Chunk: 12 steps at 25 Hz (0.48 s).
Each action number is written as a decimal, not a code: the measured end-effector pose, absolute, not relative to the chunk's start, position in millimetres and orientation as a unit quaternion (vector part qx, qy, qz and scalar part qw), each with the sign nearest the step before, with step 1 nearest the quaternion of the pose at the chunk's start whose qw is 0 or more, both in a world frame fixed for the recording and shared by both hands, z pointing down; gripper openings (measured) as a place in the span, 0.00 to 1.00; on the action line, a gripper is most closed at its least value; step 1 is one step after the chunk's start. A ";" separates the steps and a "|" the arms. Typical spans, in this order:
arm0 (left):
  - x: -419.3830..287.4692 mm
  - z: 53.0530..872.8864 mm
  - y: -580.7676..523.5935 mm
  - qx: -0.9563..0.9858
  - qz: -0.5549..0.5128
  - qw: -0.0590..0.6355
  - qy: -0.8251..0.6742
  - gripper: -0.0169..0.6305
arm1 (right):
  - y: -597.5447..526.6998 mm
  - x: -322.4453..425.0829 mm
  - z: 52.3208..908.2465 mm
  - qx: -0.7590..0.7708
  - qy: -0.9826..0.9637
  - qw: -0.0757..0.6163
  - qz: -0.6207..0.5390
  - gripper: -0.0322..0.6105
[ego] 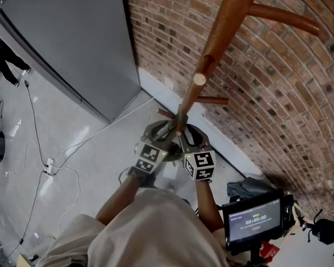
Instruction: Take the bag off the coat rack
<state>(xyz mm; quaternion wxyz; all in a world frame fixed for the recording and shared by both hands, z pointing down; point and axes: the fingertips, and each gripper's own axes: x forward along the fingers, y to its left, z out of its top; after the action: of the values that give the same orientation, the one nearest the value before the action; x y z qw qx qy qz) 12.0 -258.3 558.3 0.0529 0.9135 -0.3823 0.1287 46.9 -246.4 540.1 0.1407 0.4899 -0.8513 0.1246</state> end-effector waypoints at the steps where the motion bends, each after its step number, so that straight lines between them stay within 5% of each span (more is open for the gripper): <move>1: 13.0 558.3 -258.6 0.914 0.129 0.053 -0.382 0.22 | -247.0 45.7 540.2 0.490 -0.851 0.141 0.124 0.25; 6: 11.1 554.1 -260.6 0.913 0.114 0.054 -0.388 0.11 | -246.8 42.2 540.3 0.486 -0.853 0.149 0.116 0.19; 12: 11.8 555.0 -258.9 0.918 0.106 0.071 -0.375 0.10 | -245.8 45.0 539.8 0.479 -0.857 0.154 0.113 0.13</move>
<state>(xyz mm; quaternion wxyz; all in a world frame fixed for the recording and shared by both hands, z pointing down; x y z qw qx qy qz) 11.8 -258.9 555.0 0.0712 0.9183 -0.3746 0.1063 45.0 -245.8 539.8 0.1543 0.4787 -0.8569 0.1131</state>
